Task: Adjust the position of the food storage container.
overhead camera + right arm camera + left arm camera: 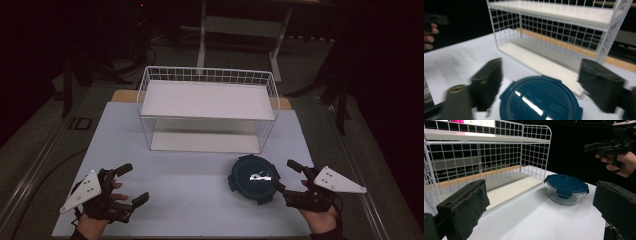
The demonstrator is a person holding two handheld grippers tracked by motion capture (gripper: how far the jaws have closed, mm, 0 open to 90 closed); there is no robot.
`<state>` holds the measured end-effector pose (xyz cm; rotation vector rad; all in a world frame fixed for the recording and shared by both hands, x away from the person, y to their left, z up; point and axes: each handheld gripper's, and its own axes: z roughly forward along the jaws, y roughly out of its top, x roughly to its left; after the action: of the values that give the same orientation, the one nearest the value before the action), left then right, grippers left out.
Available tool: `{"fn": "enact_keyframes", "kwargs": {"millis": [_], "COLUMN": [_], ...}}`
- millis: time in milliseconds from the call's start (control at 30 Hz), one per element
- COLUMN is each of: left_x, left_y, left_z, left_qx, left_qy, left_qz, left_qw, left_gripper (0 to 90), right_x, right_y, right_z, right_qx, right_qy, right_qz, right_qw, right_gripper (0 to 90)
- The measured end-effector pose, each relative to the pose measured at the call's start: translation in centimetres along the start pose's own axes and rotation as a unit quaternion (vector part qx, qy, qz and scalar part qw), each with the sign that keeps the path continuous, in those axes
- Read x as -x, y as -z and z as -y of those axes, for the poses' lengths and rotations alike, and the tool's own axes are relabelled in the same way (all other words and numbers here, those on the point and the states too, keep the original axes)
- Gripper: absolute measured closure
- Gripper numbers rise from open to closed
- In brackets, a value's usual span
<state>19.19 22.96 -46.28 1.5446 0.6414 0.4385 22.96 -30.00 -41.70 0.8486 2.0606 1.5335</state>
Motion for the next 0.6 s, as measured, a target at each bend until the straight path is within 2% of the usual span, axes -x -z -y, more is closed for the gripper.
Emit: {"fn": "enact_keyframes", "kwargs": {"millis": [133,167,233,267,333,367,500,533,600], "left_x": [0.0,0.0,0.0,0.0,0.1,0.1,0.1,0.1,0.1], "left_y": [-0.1,-0.2,-0.2,-0.2,-0.2,-0.2,-0.2,-0.2,-0.3], "left_z": [0.1,0.1,0.1,0.1,0.1,0.1,0.0,0.0,0.1], "left_qx": [-0.003,-0.003,-0.003,-0.003,-0.002,-0.002,-0.002,-0.003,-0.004], "left_qy": [0.001,0.000,0.001,0.001,0.002,0.002,0.002,0.001,0.001], "left_qz": [0.002,0.001,0.003,0.003,0.003,0.003,0.007,0.008,0.009], "left_qw": [1.0000,1.0000,1.0000,1.0000,1.0000,1.0000,1.0000,1.0000,1.0000], "left_gripper": [0.1,0.1,0.2,0.1,0.2,0.1,0.2,0.2,0.2], "right_x": [1.4,1.7,2.3,2.3,3.1,3.1,4.3,4.9,5.2], "right_y": [-0.6,-0.7,-0.9,-0.9,-1.3,-1.3,-1.8,-2.1,-2.2], "right_z": [0.8,1.0,1.4,1.4,1.9,1.9,2.8,3.3,3.6], "right_qx": [-0.013,-0.016,-0.024,-0.024,-0.041,-0.041,-0.065,-0.078,-0.084], "right_qy": [-0.014,-0.014,-0.011,-0.011,-0.001,-0.001,0.000,-0.002,-0.002], "right_qz": [0.001,0.003,0.012,0.012,0.023,0.023,0.036,0.044,0.048], "right_qw": [0.9998,0.9998,0.9996,0.9996,0.9989,0.9989,0.9973,0.9960,0.9953], "right_gripper": [33.1,40.3,47.6,47.6,62.1,62.1,73.9,80.5,82.4]}}
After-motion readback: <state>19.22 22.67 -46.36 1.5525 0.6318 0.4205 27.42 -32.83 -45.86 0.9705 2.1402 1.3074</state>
